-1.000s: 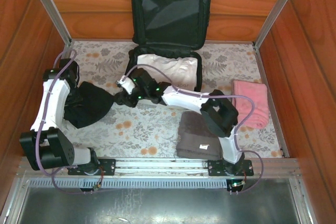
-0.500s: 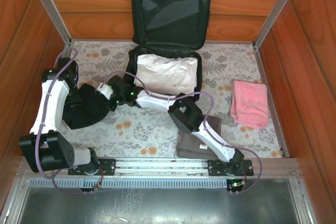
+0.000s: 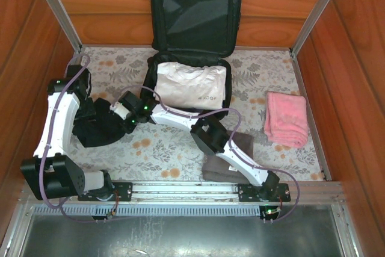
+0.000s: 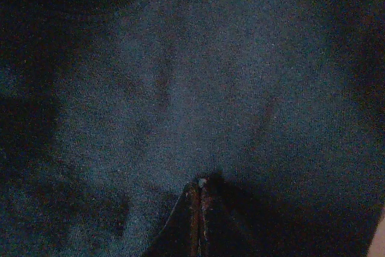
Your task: Pack the luggage
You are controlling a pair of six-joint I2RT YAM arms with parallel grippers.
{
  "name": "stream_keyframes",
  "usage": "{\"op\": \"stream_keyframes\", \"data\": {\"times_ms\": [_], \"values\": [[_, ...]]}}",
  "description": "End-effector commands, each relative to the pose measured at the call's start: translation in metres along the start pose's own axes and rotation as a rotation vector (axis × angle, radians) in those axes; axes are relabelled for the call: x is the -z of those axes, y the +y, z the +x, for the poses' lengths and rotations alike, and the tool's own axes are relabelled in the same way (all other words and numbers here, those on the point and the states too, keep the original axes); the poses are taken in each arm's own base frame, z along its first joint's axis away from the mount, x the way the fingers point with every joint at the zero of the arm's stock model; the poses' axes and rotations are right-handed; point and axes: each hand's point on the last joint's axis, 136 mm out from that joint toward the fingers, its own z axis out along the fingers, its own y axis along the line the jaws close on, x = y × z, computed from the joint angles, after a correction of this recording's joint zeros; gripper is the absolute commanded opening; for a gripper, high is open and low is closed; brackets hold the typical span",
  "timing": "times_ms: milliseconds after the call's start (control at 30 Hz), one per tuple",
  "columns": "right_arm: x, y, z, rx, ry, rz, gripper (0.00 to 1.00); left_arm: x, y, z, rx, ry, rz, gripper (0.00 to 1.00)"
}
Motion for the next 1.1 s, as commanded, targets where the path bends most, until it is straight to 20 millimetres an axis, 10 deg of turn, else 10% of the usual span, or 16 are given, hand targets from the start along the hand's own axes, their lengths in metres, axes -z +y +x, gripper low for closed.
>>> {"op": "stream_keyframes", "data": {"times_ms": [0,367,733,1067], "values": [[0.002,0.006,0.058,-0.117,0.191,0.002,0.00,0.018,0.000,0.004,-0.017,-0.029,0.035,0.00],[0.076,0.044,0.116,-0.261,0.307,0.009,0.00,0.043,-0.027,0.021,-0.010,-0.031,0.216,0.00],[0.124,0.089,0.180,-0.365,0.383,0.018,0.00,0.053,-0.045,0.080,-0.100,0.066,0.169,0.00],[0.157,0.055,0.108,-0.125,0.125,0.217,0.00,0.056,-0.036,0.094,-0.079,0.039,0.139,0.00]]}}
